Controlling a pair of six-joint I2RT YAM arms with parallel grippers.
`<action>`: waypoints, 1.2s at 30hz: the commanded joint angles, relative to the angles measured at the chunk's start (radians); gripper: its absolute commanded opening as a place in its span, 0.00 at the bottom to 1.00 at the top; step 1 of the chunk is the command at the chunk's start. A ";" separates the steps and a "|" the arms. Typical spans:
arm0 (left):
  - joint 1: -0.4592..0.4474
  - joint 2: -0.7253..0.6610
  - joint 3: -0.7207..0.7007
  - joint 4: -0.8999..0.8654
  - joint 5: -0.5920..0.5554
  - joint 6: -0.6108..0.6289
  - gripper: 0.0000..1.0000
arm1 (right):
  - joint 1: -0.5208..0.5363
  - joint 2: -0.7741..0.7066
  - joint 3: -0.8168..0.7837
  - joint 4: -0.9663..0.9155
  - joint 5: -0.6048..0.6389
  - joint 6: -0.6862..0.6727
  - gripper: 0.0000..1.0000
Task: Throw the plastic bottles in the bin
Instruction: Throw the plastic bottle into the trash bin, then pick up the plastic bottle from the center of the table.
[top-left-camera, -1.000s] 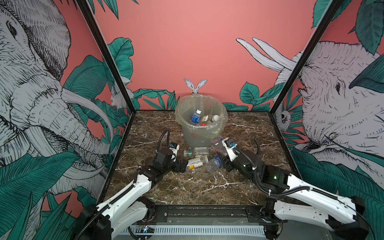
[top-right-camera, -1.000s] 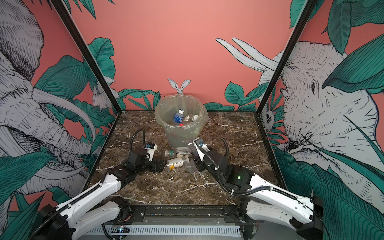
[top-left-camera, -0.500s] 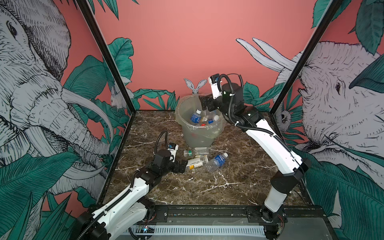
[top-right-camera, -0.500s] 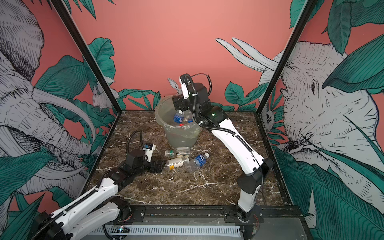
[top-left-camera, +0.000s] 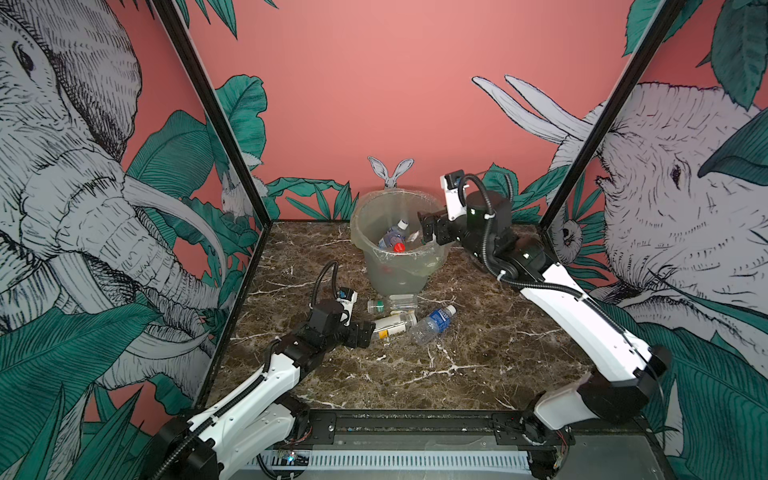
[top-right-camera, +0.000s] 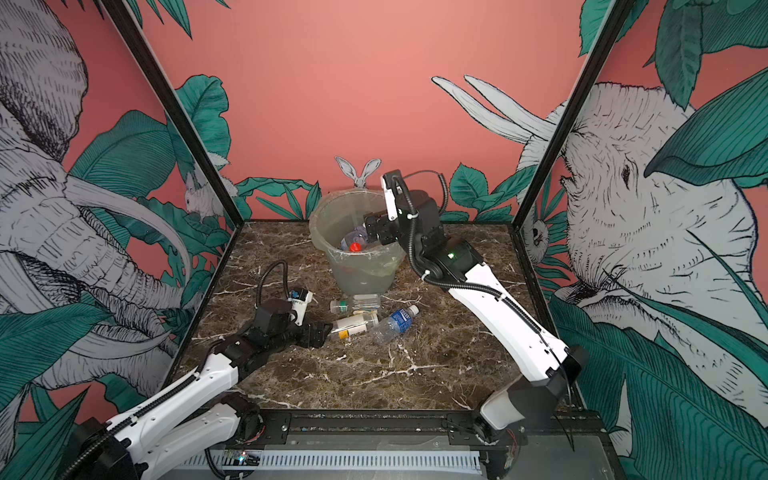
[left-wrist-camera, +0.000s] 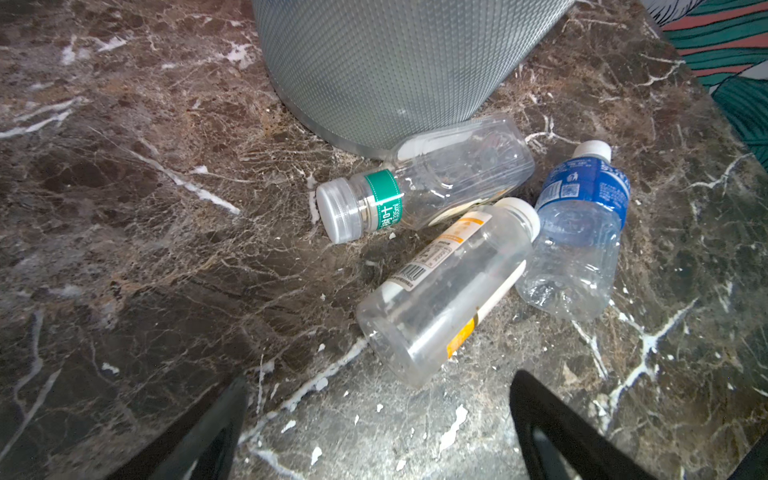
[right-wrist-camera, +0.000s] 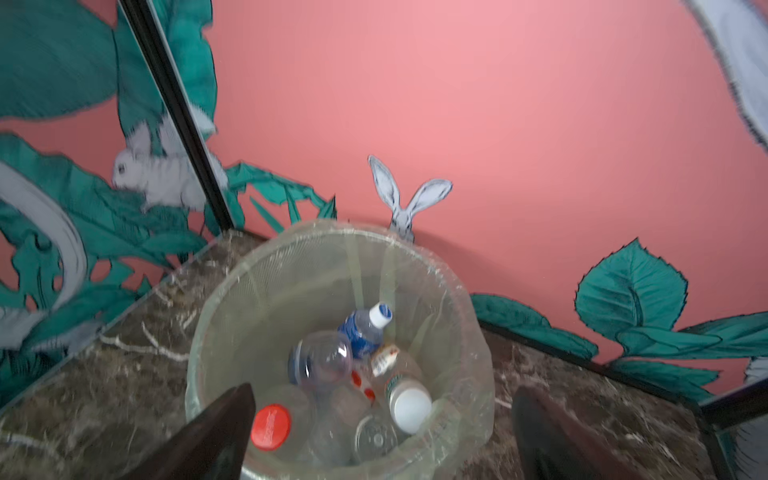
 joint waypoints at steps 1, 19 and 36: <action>0.005 0.022 0.017 -0.002 0.015 0.024 1.00 | 0.006 -0.071 -0.100 0.104 0.093 0.088 0.99; -0.136 0.195 0.156 0.030 -0.042 0.098 0.90 | 0.003 -0.313 -0.623 -0.068 0.232 0.227 0.99; -0.311 0.467 0.363 0.068 -0.048 0.145 0.90 | -0.165 -0.456 -1.013 0.018 0.106 0.276 0.99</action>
